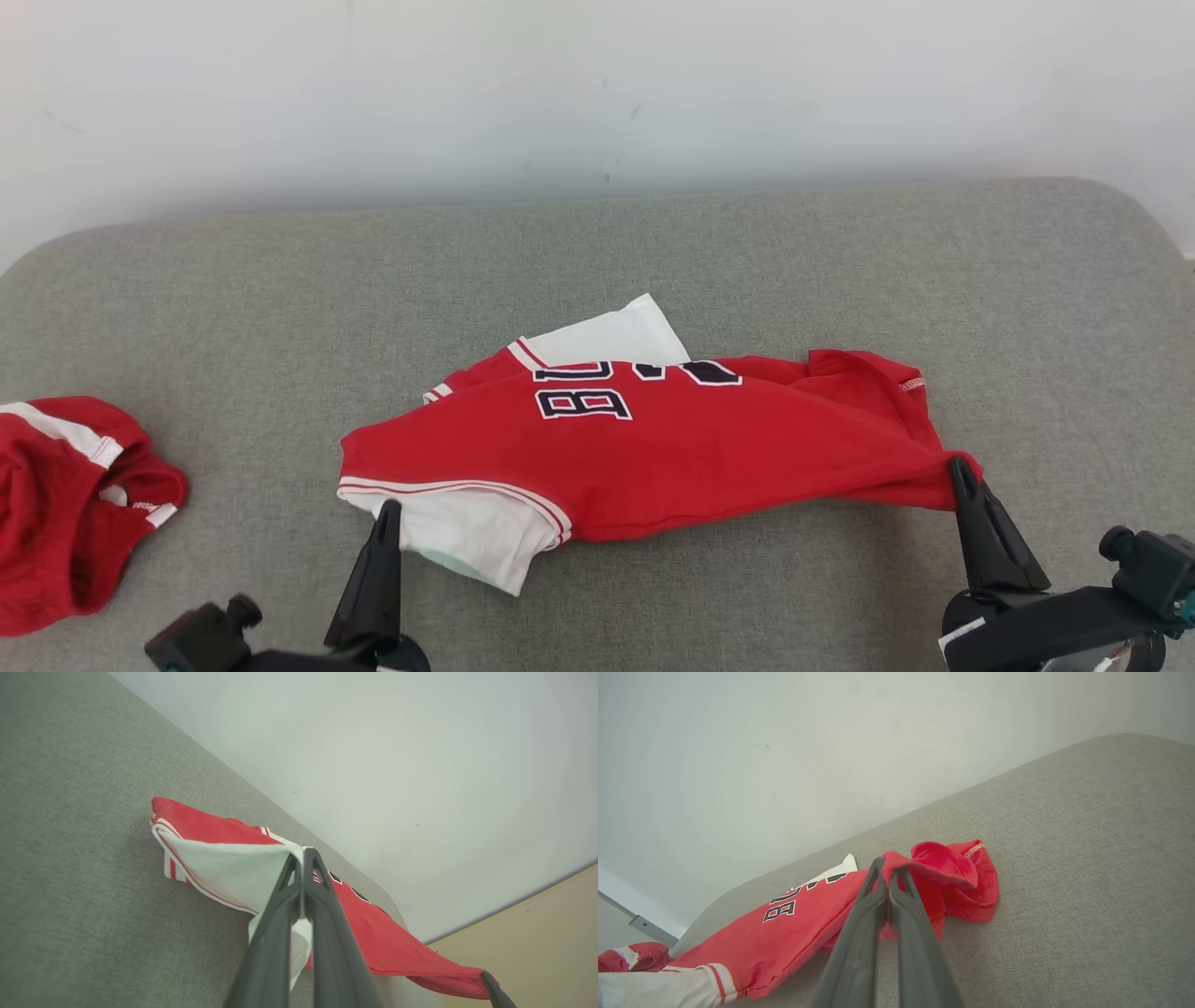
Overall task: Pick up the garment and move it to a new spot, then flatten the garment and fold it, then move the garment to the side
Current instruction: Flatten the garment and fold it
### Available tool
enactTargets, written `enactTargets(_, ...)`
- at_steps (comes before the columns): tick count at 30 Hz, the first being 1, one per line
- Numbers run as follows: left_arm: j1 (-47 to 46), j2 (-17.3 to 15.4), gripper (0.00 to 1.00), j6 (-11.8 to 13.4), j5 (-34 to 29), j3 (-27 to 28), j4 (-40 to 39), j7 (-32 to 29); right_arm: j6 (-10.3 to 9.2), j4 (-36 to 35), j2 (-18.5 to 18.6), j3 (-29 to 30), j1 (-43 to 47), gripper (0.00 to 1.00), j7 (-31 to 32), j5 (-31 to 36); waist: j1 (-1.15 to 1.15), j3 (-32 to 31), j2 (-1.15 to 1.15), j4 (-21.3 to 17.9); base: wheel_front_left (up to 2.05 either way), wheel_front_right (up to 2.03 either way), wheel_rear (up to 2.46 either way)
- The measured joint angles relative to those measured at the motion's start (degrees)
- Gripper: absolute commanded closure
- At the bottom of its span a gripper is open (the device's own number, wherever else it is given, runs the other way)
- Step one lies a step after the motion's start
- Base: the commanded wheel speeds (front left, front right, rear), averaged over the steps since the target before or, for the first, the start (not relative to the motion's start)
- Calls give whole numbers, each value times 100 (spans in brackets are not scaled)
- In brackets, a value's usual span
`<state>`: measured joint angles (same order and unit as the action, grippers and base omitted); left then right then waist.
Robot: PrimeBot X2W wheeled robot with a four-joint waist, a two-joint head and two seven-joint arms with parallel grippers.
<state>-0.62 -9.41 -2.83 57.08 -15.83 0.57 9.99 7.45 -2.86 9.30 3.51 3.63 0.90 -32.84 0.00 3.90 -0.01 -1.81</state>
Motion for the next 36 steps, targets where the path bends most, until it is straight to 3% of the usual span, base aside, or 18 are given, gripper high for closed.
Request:
enactTargets(5,-513,-49,100,-68,-135,-96,164,-77,0,70,121,-249,-363,100,19,130,0,80,0,-29,0,0,0)
enactTargets(16,-2480,-68,100,-220,-502,-120,1157,-41,0,832,512,-1007,-2355,100,-344,370,1,411,1,-202,0,0,0)
enactTargets(25,-3891,-141,100,-331,-711,36,1037,212,0,773,621,-800,-3621,100,-1234,753,2,485,1,-316,0,0,0)
enactTargets(36,-4693,-367,100,-381,-628,7,425,-119,0,438,710,-407,-3997,100,-1460,985,1,237,1,-296,0,0,0)
